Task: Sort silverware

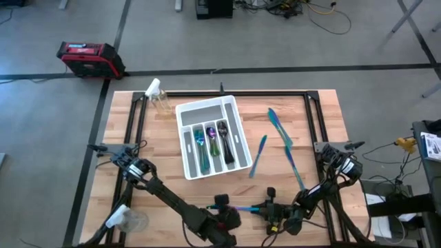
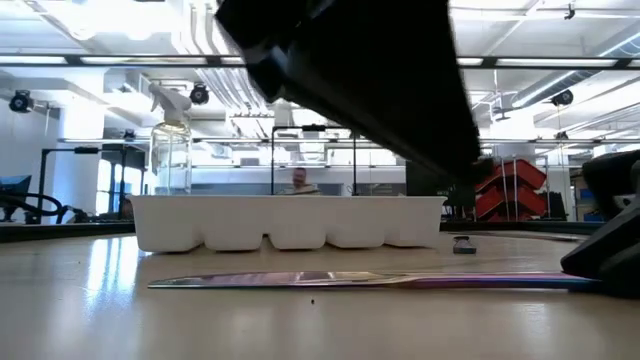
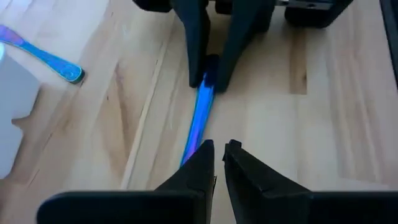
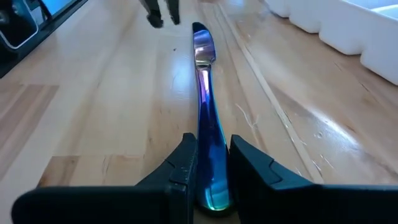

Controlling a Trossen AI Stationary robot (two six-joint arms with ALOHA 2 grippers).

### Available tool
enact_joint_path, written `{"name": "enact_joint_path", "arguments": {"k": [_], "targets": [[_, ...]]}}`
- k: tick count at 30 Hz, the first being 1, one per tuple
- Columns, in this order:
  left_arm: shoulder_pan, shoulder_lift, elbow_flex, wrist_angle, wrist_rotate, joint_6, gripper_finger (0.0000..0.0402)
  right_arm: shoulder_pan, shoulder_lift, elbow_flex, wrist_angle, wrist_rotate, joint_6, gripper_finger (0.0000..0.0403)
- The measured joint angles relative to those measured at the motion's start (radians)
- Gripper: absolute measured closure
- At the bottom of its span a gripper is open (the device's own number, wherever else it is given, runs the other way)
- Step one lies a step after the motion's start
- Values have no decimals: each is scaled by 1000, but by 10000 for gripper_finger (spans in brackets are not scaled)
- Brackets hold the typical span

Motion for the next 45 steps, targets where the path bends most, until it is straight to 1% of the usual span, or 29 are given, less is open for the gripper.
{"name": "enact_joint_path", "arguments": {"k": [2, 6, 7, 10, 12, 16, 22, 28, 34, 37, 39, 42, 43, 45], "targets": [[16, 0, -1, -6, 44, -1, 377, -1, -3, 0, 1, -16, -25, 348], [50, 0, -11, -8, 202, -16, 377, -7, -4, 0, 3, -29, -45, 348], [58, 0, -14, -14, 228, -13, 377, -7, -4, 0, 3, -30, -48, 348], [75, 0, -16, -63, 241, 30, 375, -7, -4, 0, 4, -32, -54, 347], [85, -1, -16, -64, 245, 52, 372, -7, -4, 0, 4, -35, -54, 347], [104, -2, -20, -61, 334, 61, 359, -7, -4, 0, 4, -35, -54, 348], [120, -8, -72, -54, 354, 13, 331, -6, -4, 0, 5, -36, -52, 344], [125, -8, -126, 21, 411, -50, 300, -6, -7, 0, 6, -39, -60, 348], [128, -6, -153, 60, 406, -81, 281, -9, -7, 0, 10, -43, -67, 342], [130, -1, -170, 77, 407, -85, 291, -9, -11, 0, 16, -46, -82, 348], [130, 6, -172, 67, 403, -85, 314, -10, -13, 0, 15, -50, -88, 348], [132, 22, -171, 59, 412, -66, 368, -14, -14, 0, 15, -50, -84, 342], [132, 29, -171, 60, 412, -57, 379, -15, -14, 0, 15, -50, -81, 337], [131, 29, -170, 61, 413, -46, 385, -18, -14, 0, 13, -50, -74, 328]]}}
